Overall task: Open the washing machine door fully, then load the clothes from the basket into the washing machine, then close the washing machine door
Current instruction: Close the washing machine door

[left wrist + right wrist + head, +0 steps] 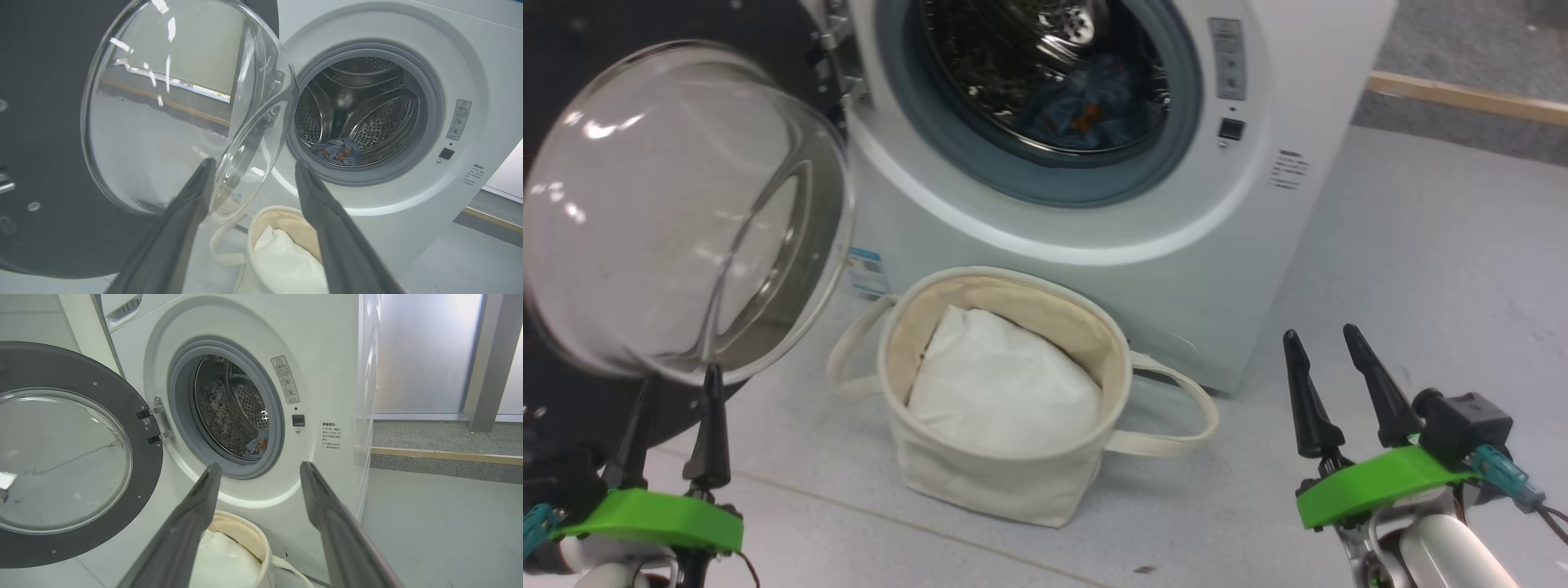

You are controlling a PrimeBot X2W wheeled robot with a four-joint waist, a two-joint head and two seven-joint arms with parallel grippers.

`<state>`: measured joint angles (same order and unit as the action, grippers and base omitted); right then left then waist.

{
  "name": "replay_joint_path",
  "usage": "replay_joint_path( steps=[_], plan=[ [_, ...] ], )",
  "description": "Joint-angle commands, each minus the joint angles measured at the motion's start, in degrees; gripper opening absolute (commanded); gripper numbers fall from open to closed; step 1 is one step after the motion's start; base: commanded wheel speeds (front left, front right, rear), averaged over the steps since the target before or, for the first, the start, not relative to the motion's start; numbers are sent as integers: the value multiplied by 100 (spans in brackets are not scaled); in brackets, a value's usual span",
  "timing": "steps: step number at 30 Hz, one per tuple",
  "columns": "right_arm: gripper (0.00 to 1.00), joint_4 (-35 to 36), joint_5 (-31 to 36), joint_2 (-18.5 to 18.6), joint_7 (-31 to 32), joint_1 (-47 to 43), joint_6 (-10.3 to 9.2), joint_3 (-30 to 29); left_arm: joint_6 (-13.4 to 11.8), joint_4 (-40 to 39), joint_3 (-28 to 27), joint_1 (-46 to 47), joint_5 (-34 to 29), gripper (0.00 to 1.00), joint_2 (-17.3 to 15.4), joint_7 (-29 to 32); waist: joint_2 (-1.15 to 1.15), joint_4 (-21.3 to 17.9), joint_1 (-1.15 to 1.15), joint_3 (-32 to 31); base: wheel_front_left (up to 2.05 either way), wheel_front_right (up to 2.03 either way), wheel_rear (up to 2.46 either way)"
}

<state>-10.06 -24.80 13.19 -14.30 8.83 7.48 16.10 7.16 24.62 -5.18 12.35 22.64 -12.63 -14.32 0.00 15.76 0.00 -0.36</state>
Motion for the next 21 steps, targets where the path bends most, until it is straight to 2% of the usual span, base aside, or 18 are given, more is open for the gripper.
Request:
replay_joint_path(
  steps=[1,16,21],
  plan=[
    [100,149,-22,20,-70,36,1,95,33,-164,-252,189,-50,100,-140,-68,0,156,0,-47,0,0,0],
    [100,119,-68,-56,-70,-45,1,115,28,-174,-671,50,-602,100,73,-68,0,1093,0,-184,0,0,0],
    [100,108,-70,-78,-70,69,1,236,30,-244,-811,10,-610,100,85,-68,0,1248,0,-80,0,0,0]
  ],
)
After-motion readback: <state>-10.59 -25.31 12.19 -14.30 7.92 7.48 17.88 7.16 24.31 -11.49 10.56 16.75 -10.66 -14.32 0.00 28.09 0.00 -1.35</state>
